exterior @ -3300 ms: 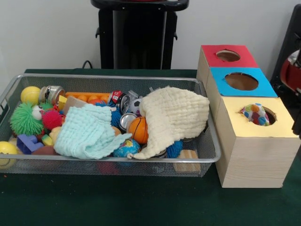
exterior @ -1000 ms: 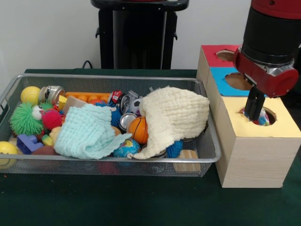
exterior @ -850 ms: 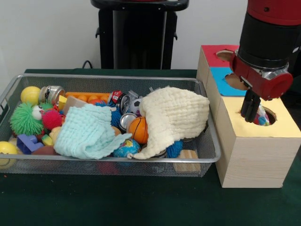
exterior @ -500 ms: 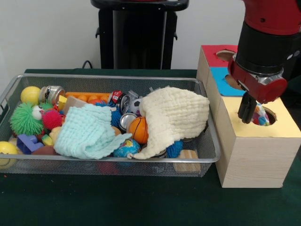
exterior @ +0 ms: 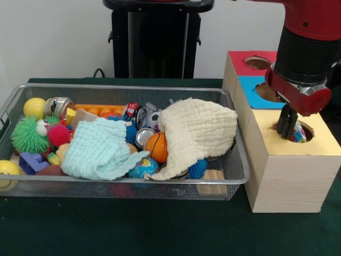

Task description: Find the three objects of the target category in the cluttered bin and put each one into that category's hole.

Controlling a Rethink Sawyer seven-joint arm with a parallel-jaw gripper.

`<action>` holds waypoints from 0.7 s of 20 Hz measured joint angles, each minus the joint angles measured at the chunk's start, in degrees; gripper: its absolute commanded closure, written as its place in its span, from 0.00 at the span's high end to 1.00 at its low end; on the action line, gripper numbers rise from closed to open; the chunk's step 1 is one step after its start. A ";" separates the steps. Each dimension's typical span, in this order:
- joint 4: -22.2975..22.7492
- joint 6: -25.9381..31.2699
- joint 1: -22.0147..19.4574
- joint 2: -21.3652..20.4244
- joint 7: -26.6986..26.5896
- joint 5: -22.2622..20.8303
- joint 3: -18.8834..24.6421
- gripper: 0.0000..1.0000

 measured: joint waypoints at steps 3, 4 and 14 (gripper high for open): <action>1.46 -0.01 1.15 -0.35 0.00 0.44 0.00 0.00; 1.91 -0.01 1.47 -0.42 0.00 0.58 0.01 0.00; 2.84 -1.88 3.30 -0.30 0.00 1.57 -0.01 0.00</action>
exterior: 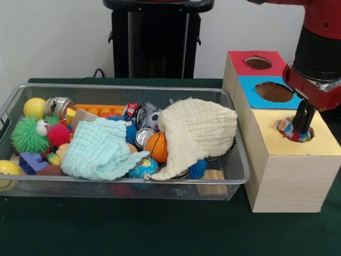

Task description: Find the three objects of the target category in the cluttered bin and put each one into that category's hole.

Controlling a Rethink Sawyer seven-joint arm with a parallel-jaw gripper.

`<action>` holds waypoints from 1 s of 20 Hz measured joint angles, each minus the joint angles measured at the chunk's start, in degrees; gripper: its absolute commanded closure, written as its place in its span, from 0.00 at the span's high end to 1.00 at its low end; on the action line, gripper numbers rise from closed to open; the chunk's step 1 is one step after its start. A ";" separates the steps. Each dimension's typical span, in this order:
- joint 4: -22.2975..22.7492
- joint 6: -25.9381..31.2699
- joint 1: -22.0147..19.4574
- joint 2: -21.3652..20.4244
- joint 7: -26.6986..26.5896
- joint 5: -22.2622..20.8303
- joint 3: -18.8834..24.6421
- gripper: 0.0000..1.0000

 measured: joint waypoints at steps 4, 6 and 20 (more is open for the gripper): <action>-0.01 -2.89 -0.12 1.23 0.00 0.04 0.07 0.00; -0.02 -5.42 -0.19 2.41 0.00 0.05 0.14 0.00; -5.26 -9.19 2.15 8.23 -0.01 1.71 -3.75 0.00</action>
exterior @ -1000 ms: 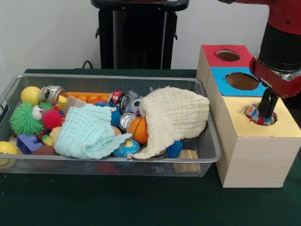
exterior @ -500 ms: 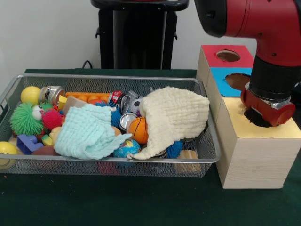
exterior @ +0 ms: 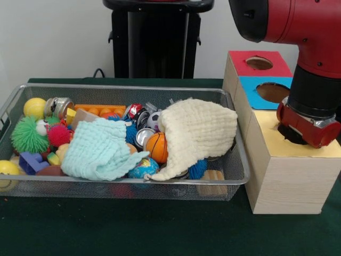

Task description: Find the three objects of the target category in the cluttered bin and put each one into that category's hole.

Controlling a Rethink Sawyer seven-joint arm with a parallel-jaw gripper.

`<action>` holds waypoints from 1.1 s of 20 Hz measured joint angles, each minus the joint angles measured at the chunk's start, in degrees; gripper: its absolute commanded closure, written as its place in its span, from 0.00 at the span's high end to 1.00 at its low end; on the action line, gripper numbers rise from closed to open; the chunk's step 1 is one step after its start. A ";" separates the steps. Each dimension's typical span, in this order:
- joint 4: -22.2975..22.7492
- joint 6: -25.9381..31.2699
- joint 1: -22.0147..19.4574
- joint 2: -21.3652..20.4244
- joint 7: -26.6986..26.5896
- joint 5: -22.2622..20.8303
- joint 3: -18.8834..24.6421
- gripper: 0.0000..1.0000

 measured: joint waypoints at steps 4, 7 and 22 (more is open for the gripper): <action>-0.01 -0.07 0.45 0.14 0.01 0.40 -0.67 0.00; 0.00 -0.01 0.56 0.18 0.00 0.60 -0.89 0.00; -14.55 26.04 -3.16 6.02 0.00 0.72 -0.89 0.00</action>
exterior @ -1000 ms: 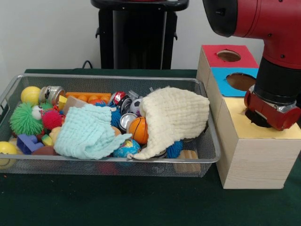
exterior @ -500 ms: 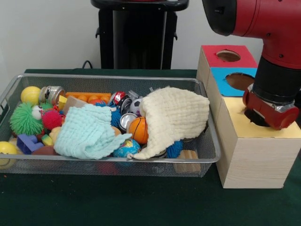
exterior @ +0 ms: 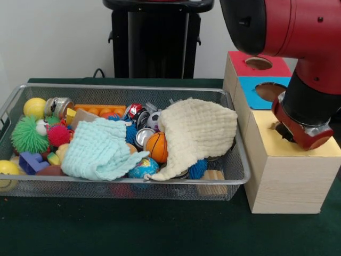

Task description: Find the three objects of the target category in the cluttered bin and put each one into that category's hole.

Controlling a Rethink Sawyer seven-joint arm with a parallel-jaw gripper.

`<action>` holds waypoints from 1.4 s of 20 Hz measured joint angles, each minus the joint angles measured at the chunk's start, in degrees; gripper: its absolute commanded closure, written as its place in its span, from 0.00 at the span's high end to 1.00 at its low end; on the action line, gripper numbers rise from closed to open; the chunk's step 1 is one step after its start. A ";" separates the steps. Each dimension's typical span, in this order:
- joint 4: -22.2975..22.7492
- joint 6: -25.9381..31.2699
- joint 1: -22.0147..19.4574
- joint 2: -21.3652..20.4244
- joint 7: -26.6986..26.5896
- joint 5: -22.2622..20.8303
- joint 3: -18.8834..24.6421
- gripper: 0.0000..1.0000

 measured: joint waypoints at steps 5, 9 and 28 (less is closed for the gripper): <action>-8.35 11.62 -1.47 3.88 0.00 0.08 0.02 0.00; -13.34 17.48 -2.09 6.29 0.00 0.01 0.00 0.00; -25.63 27.07 -4.35 6.52 0.00 -0.40 -0.06 0.00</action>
